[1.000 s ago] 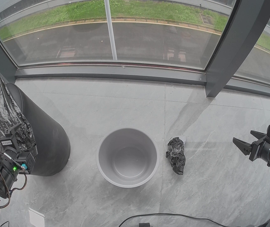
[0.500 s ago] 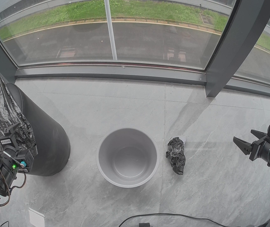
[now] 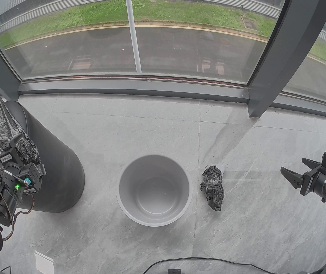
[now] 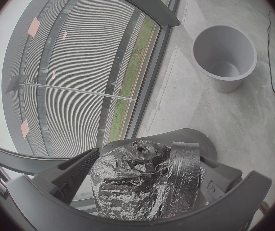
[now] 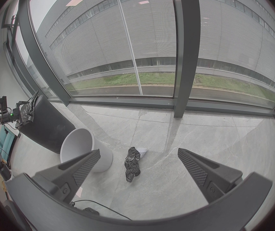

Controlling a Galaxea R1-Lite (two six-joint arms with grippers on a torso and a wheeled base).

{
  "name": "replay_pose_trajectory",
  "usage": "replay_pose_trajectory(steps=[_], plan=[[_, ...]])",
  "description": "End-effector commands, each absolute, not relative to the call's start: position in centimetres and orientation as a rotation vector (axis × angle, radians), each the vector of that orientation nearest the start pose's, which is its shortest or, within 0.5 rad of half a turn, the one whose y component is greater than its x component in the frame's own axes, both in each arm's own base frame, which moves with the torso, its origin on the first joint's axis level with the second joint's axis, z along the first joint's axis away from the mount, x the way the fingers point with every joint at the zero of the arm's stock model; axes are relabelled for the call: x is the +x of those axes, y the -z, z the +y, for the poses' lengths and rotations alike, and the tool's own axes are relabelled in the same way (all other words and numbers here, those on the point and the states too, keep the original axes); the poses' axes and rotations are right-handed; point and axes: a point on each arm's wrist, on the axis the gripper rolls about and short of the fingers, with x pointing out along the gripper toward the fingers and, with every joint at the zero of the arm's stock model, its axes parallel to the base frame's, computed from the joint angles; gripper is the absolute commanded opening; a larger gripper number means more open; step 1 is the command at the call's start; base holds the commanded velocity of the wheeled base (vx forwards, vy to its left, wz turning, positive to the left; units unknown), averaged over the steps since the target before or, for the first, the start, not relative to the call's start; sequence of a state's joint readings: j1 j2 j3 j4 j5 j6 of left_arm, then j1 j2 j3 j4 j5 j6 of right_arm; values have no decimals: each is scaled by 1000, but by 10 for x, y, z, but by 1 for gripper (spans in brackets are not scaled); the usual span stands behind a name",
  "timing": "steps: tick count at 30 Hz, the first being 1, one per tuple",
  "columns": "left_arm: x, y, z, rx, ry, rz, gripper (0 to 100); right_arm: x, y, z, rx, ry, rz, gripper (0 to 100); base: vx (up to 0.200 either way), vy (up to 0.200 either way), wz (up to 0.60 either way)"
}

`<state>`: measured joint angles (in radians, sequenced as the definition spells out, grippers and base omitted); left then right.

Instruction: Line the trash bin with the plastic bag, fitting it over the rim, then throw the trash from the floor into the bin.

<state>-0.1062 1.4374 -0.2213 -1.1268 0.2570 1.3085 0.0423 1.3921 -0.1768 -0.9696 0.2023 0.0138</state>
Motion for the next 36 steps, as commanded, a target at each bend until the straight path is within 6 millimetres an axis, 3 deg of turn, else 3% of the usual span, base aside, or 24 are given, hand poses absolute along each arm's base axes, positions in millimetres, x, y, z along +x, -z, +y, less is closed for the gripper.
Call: replay_pose_trajectory(steps=[1, 25, 36], plan=[[192, -150, -11, 1309, -87, 185, 100, 177, -132, 12, 34, -242, 253, 100, 0, 0, 0], [177, -146, 0, 1246, -189, 152, 100, 180, -128, 12, 32, -240, 250, 100, 0, 0, 0], [196, -149, 7, 1212, -278, 95, 100, 180, -128, 12, 33, -240, 253, 100, 0, 0, 0]])
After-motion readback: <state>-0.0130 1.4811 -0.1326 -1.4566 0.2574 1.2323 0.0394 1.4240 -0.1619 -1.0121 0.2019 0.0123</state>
